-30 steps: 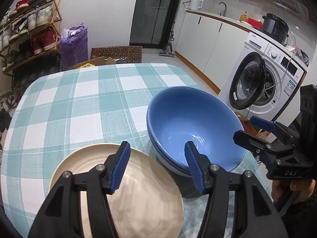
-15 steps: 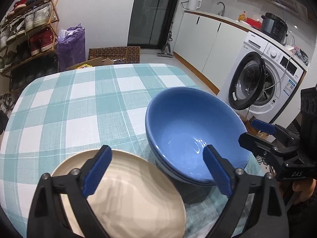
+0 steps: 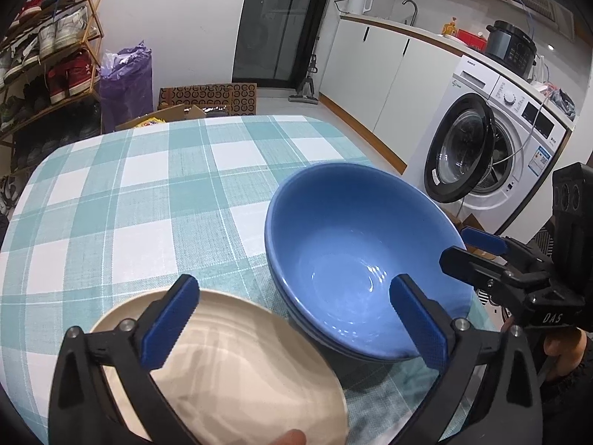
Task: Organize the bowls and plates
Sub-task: 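Close both grippers on the rim of the stacked blue bowls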
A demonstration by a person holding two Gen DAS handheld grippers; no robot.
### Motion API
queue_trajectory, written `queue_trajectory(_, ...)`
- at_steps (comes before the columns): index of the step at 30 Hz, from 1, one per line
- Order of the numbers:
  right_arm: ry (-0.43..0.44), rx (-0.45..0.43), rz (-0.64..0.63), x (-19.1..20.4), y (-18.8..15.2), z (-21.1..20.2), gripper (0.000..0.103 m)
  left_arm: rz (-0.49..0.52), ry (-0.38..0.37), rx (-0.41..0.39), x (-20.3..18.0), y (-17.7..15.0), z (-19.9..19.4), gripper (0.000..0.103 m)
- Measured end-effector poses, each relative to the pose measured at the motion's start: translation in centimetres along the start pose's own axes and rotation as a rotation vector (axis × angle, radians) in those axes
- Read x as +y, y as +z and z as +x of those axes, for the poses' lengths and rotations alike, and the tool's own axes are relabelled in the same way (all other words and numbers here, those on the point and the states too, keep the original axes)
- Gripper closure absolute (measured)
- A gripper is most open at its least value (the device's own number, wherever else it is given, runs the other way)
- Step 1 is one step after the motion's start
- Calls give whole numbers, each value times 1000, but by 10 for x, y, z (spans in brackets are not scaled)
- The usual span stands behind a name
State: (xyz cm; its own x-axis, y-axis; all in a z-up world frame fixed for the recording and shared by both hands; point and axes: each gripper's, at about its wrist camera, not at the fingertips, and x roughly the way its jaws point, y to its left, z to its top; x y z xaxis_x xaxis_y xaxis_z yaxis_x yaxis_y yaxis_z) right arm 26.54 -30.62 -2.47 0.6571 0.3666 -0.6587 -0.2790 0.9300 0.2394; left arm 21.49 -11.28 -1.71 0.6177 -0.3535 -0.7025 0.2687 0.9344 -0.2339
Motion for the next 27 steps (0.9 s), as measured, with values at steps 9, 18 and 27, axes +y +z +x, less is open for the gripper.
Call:
queue_trajectory(9,15,9,15,-6,3,12,0,-18,-3,14,0,6,11,0)
queue_trajectory(18,16,23,13,-9,4,21,0,-84,-34,38,9,11,21,0)
queue_trajectory(27,48,52,36,-12,8,31,22,-81,-60,58,7,9,24,11)
